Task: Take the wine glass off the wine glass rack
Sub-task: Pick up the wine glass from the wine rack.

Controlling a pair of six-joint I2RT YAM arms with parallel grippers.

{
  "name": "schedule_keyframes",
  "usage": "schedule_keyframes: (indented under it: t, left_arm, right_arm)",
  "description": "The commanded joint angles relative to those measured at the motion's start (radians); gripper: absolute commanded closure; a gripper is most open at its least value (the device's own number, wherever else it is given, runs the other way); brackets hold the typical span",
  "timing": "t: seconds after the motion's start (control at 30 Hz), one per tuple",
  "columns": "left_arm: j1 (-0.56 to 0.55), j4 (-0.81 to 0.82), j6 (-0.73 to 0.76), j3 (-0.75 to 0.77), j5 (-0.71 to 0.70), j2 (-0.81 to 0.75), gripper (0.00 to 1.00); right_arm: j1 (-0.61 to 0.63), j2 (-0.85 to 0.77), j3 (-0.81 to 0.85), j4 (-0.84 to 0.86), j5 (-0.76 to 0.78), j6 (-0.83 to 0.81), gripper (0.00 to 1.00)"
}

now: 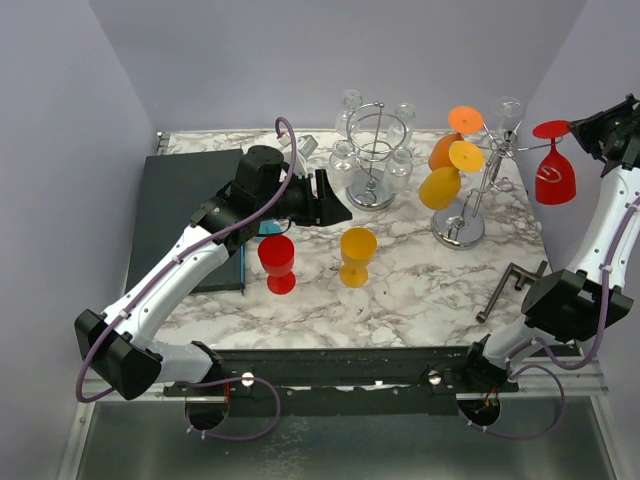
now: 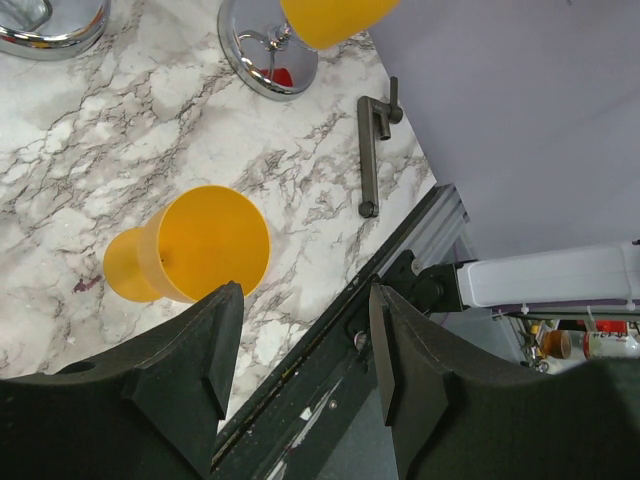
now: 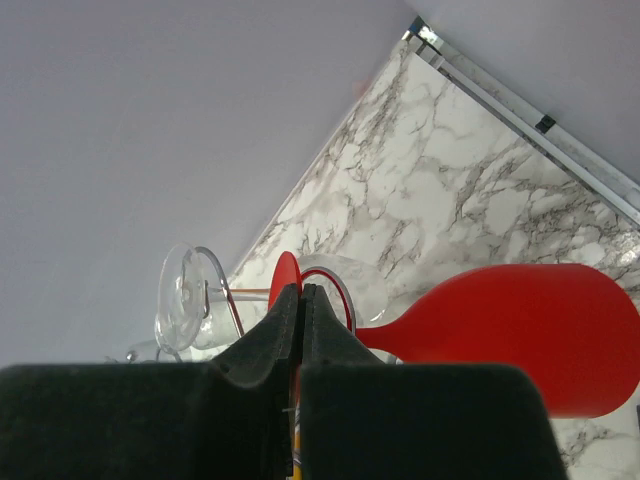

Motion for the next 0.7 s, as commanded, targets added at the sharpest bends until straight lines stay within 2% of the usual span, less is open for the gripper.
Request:
schedule_keyframes:
  t: [0.0,0.27,0.47,0.67]
  left_arm:
    - [0.006,0.011,0.010,-0.004,-0.006,0.000,0.41]
    - [0.006,0.013,0.011,-0.007,-0.004,0.002,0.41]
    - [0.008,0.016,0.009,-0.007,-0.003,0.003,0.41]
    - [0.007,0.018,0.009,-0.009,-0.002,0.003,0.41]
  right_arm:
    - [-0.007,-0.055,-0.037,0.028,0.024,0.042,1.00]
    - [-0.006,-0.076,-0.088,0.055,-0.035,0.057,0.99]
    - [-0.007,-0.075,-0.149,0.101,-0.136,0.099,0.99]
    - [-0.007,-0.085,-0.195,0.165,-0.145,0.147,0.99]
